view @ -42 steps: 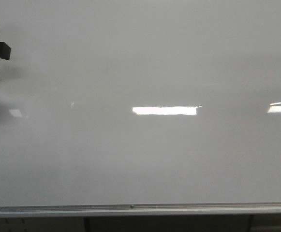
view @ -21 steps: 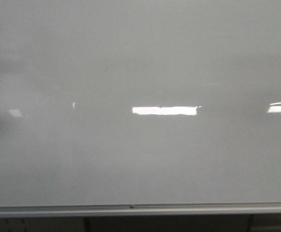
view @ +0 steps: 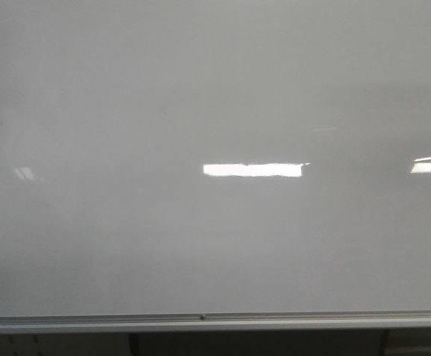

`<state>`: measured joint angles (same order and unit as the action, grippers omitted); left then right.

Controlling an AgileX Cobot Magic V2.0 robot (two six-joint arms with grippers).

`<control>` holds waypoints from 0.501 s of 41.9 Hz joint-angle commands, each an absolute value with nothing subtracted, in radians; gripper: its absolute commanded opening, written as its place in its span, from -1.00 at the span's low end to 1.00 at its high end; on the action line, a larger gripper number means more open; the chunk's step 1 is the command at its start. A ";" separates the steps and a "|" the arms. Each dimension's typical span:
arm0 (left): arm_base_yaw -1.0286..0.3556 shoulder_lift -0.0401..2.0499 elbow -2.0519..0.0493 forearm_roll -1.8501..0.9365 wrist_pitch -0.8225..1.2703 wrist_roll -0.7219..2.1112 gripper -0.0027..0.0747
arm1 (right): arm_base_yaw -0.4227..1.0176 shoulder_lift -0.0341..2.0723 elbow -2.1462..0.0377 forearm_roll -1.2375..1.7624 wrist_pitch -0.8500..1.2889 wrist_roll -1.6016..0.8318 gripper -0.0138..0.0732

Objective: Write number 2 on whiteboard

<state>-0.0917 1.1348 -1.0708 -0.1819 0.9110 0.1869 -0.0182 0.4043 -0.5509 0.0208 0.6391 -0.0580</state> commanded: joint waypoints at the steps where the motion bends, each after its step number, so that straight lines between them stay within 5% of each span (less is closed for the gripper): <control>1: -0.100 1.077 -1.114 -0.190 0.895 0.224 -0.91 | -0.022 0.418 -0.575 0.023 0.571 -0.067 0.77; 21: -0.467 1.037 -1.114 -0.191 1.026 0.393 -0.91 | 0.124 0.651 -0.820 0.170 0.919 -0.312 0.77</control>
<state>-0.3971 1.0521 -1.0813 -0.1746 1.0477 0.3492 0.0784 0.5887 -0.7443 0.1054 0.8966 -0.2040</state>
